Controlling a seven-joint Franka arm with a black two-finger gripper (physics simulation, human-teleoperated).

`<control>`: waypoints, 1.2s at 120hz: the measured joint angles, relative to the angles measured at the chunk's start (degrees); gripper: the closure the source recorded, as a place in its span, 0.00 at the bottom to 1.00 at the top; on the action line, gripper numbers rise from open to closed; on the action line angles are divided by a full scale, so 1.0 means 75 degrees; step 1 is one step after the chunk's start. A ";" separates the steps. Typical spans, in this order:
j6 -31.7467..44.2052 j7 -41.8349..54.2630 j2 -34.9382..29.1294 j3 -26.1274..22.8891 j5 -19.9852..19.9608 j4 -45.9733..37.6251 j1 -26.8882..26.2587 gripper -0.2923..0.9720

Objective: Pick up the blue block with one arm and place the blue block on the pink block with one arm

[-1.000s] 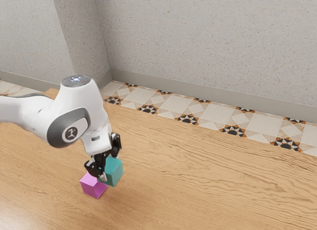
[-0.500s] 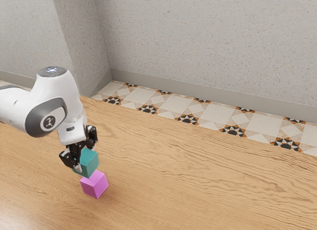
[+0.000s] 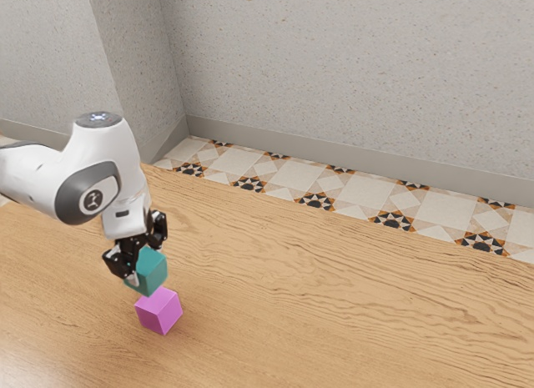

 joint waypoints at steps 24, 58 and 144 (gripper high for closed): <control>0.0042 0.0142 0.0110 -0.0003 0.0011 0.0085 0.0000 0.48; 0.0121 0.0279 0.0256 -0.0045 0.0001 0.0148 -0.0005 0.48; 0.0135 0.0422 -0.0022 -0.0249 -0.0148 -0.0028 -0.0024 0.42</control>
